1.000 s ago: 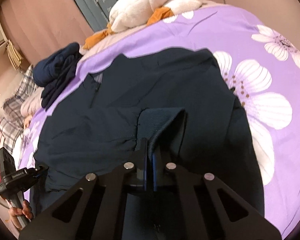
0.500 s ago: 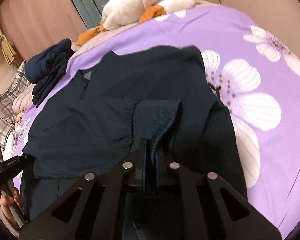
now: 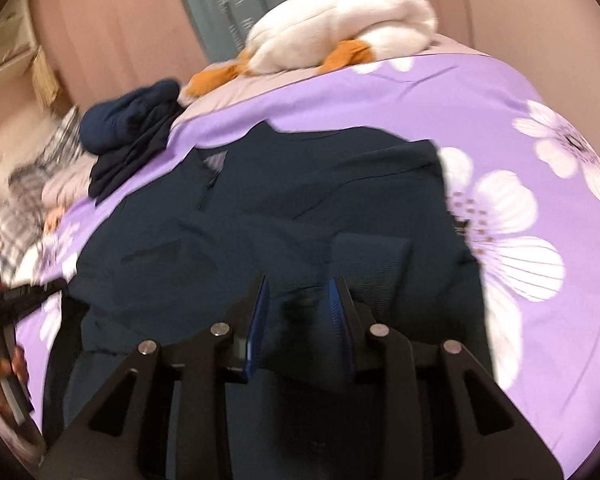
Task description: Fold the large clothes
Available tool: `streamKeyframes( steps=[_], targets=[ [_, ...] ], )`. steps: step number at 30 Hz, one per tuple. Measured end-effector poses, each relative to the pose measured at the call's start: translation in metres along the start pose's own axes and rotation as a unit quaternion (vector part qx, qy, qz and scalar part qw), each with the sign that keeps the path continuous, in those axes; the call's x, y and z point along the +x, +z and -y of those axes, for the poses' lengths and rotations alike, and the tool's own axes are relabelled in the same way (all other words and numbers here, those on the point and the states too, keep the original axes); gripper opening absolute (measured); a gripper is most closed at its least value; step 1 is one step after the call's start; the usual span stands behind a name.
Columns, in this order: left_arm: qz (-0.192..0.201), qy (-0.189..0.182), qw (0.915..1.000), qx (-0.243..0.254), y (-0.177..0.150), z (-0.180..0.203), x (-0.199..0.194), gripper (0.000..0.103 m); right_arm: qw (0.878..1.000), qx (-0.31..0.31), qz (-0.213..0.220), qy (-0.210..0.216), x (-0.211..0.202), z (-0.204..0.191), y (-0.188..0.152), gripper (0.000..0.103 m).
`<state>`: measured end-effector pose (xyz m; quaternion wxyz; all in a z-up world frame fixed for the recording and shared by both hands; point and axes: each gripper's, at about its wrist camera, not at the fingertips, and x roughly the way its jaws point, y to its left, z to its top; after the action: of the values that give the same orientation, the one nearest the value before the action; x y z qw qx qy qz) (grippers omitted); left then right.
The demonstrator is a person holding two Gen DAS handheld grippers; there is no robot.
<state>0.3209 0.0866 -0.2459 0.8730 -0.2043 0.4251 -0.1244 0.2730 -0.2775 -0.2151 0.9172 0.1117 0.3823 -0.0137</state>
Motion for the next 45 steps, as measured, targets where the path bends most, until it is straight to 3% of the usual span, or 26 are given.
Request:
streamKeyframes(
  steps=[7, 13, 16, 17, 18, 19, 21, 25, 29, 31, 35, 45],
  targets=[
    [-0.043, 0.031, 0.9984, 0.020, -0.017, -0.008, 0.038, 0.003, 0.999, -0.020, -0.036, -0.003, 0.029, -0.005, -0.015, 0.028],
    [-0.048, 0.024, 0.9986, -0.003, -0.017, -0.014, 0.032, 0.003, 0.999, -0.019, -0.040, 0.005, 0.032, -0.002, -0.019, 0.027],
    [-0.040, 0.015, 0.9991, -0.004, -0.018, -0.008, 0.014, 0.005, 0.999, 0.002, -0.042, 0.011, 0.020, -0.001, -0.016, 0.034],
    [-0.040, 0.014, 0.9991, -0.001, -0.020, -0.008, 0.009, 0.009, 0.999, 0.011, -0.037, 0.020, 0.012, 0.000, -0.016, 0.038],
    [-0.038, 0.016, 0.9991, 0.006, -0.024, -0.005, -0.001, 0.024, 0.999, 0.016, -0.035, 0.025, 0.007, -0.001, -0.018, 0.041],
    [-0.034, 0.019, 0.9992, 0.011, -0.028, -0.003, -0.009, 0.050, 0.999, 0.021, -0.031, 0.031, -0.004, 0.000, -0.020, 0.046],
    [-0.021, 0.031, 0.9991, 0.018, -0.038, -0.001, -0.027, 0.076, 0.999, 0.024, -0.025, 0.034, -0.018, 0.000, -0.025, 0.050],
    [-0.017, 0.052, 0.9981, 0.028, -0.062, -0.004, -0.056, 0.076, 0.999, 0.036, -0.021, 0.035, -0.053, 0.007, -0.046, 0.053],
    [-0.014, 0.060, 0.9976, 0.031, -0.082, -0.007, -0.083, 0.077, 0.998, 0.057, -0.015, 0.034, -0.084, 0.017, -0.070, 0.066],
    [-0.012, 0.064, 0.9972, 0.035, -0.092, -0.006, -0.095, 0.079, 0.998, 0.062, -0.016, 0.028, -0.098, 0.021, -0.083, 0.066],
    [-0.007, 0.084, 0.9955, 0.043, -0.114, -0.003, -0.119, 0.093, 0.997, 0.067, -0.022, 0.017, -0.120, 0.023, -0.104, 0.078],
    [0.010, 0.113, 0.9919, 0.056, -0.146, -0.001, -0.158, 0.098, 0.996, 0.075, -0.032, 0.027, -0.150, 0.021, -0.133, 0.091]
  ],
)
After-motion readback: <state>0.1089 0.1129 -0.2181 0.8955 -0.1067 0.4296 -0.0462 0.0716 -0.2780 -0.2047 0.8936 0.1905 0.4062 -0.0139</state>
